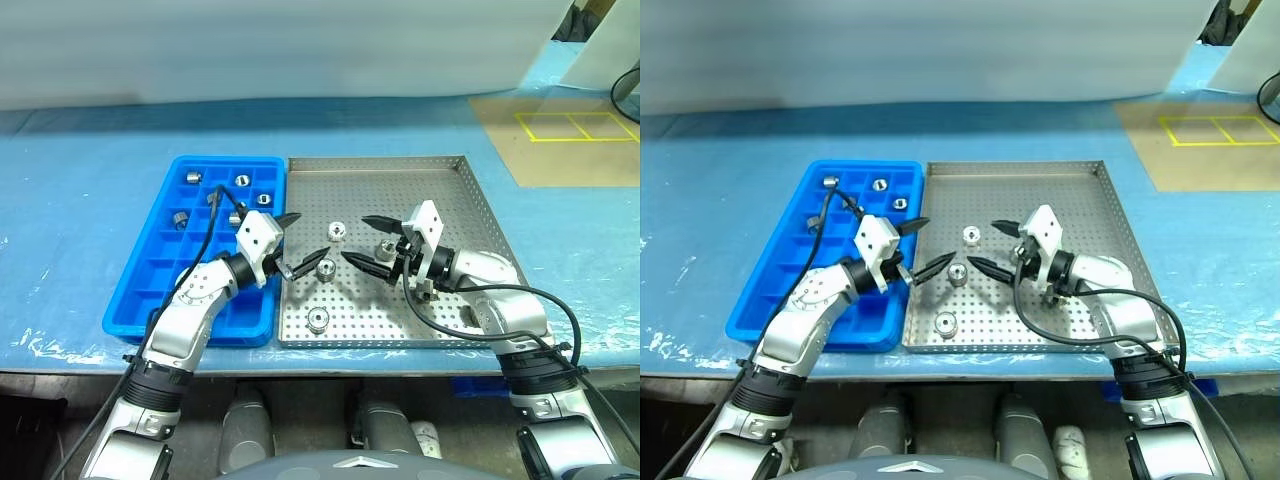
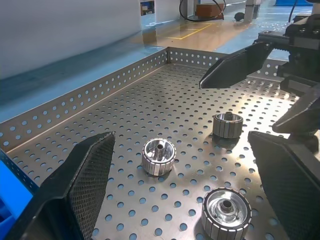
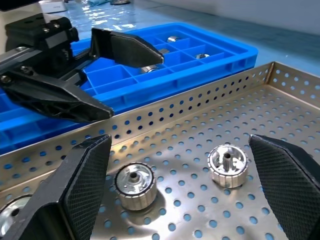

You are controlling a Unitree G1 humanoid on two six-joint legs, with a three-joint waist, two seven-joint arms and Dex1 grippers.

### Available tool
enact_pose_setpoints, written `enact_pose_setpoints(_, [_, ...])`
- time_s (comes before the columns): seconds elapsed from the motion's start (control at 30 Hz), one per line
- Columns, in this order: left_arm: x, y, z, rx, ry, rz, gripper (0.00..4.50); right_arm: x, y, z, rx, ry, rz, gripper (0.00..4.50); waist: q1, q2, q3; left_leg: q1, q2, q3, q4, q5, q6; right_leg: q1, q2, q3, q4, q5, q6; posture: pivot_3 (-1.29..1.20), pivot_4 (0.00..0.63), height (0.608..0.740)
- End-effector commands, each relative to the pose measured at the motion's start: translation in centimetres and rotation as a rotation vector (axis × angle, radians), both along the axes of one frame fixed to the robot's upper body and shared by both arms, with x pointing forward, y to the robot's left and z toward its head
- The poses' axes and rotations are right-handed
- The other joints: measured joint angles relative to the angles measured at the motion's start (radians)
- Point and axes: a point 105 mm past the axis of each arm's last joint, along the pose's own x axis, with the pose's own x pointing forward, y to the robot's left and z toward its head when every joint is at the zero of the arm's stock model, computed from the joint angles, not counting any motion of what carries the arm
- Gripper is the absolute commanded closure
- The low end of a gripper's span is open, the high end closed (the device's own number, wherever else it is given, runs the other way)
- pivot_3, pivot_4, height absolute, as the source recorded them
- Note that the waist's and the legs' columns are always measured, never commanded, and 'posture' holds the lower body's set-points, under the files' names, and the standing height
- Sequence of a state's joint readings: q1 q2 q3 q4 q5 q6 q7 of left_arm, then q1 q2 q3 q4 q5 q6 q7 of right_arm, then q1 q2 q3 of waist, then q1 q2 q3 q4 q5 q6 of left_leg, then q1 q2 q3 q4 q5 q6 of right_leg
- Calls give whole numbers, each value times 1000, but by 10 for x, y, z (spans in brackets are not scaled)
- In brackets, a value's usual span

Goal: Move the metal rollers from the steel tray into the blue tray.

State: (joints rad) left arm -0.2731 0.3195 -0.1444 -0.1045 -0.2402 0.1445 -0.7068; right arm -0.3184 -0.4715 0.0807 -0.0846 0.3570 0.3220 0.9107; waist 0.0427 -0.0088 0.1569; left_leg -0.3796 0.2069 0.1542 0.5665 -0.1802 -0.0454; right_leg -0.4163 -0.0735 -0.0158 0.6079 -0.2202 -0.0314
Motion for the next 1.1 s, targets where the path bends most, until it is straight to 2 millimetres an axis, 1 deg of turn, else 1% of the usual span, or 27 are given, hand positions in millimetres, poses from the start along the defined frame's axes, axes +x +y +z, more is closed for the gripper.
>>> enact_pose_setpoints(0.03, [-5, -3, 15, -10, -51, -32, 11, -6, -2, 13, 12, -35, 26, 0, 0, 0, 0, 0, 0, 0, 0, 0, 0, 0, 0, 0, 0, 0, 0, -58, 150, 740])
enact_pose_setpoints(0.3, [-8, -2, 14, 14, -46, -63, 11, -1, -10, 4, -16, -19, -27, 0, -1, 0, 0, 0, 0, 0, 0, 0, 0, 0, 0, 0, 0, 0, 0, -67, 150, 740])
enact_pose_setpoints(0.4, [-6, 1, 13, 22, -41, -61, 11, 2, -14, -1, -38, -9, -52, 0, -1, 0, 0, 0, 0, 0, 0, 0, 0, 0, 0, 0, 0, 0, 0, -69, 150, 740])
enact_pose_setpoints(0.53, [8, 3, 14, 45, -45, 1, 11, 6, -17, -1, -25, -21, -94, 0, -2, 0, 0, 0, 0, 0, 0, 0, 0, 0, 0, 0, 0, 0, 0, -89, 150, 740])
enact_pose_setpoints(0.73, [24, -3, 23, 58, -51, -1, 11, 6, -19, 1, 4, -8, -143, 0, -3, 0, 0, 0, 0, 0, 0, 1, -2, 0, 0, 0, 0, 0, 0, -128, 150, 740])
enact_pose_setpoints(0.9, [41, -16, 20, 98, 1, -28, 11, 7, -25, -3, -19, -1, -201, 0, -5, 0, 0, 0, -1, 0, 0, 1, -2, 0, 0, 0, 0, 0, 0, -168, 150, 740])
enact_pose_setpoints(1.1, [66, -30, 6, 157, 68, -16, 11, 5, -29, -11, -65, 41, -258, 0, -7, 0, 0, 0, -1, 0, 0, 1, -2, 0, 0, 1, 0, 0, 0, -213, 150, 740])
